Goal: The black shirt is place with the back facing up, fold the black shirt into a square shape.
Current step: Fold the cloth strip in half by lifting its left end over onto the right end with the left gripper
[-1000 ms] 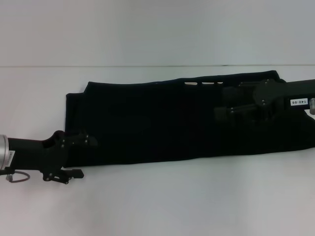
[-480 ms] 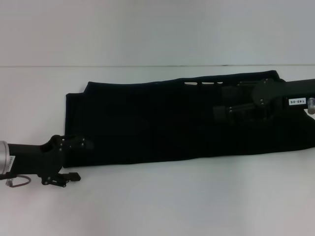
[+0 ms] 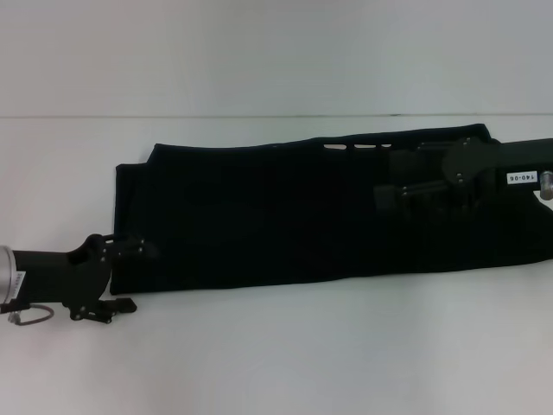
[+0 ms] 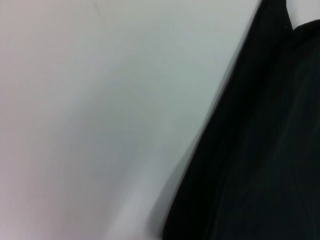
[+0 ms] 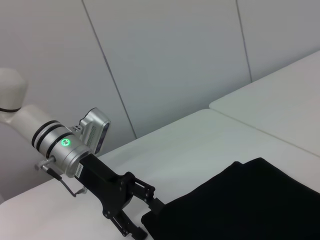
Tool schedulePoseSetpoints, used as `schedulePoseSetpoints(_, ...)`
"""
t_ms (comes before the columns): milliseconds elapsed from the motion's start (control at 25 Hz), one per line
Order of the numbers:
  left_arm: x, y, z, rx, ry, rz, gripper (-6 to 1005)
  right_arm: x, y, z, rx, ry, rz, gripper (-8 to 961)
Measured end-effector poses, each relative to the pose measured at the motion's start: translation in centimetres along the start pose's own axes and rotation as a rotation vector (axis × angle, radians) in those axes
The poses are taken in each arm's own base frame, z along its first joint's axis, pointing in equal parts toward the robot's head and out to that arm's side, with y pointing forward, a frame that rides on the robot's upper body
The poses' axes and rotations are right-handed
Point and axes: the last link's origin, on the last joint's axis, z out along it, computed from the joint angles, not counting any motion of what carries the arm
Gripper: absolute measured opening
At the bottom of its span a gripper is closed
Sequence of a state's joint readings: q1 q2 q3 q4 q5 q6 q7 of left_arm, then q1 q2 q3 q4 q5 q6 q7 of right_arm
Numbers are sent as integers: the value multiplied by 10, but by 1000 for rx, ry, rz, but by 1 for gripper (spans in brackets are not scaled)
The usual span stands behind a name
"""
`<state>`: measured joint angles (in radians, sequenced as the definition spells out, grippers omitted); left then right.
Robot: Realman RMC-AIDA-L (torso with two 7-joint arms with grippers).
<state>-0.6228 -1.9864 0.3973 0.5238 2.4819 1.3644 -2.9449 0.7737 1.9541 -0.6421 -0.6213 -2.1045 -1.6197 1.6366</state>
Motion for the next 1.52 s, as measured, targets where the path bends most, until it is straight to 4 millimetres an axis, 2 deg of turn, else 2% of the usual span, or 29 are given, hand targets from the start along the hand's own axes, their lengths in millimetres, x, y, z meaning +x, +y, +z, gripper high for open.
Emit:
schedulePoseSetpoints(760, 18, 12, -1, 6, 89, 78, 950, -2, 0, -1, 1, -6, 6, 914)
schedulePoseSetpoints(1360, 13, 15, 0, 3, 50, 147, 950, -5, -1, -4, 10, -7, -7, 915)
schedulePoseSetpoints(1520, 13, 13, 0, 9, 55, 174, 874, -6, -1, -3, 8, -7, -10, 915)
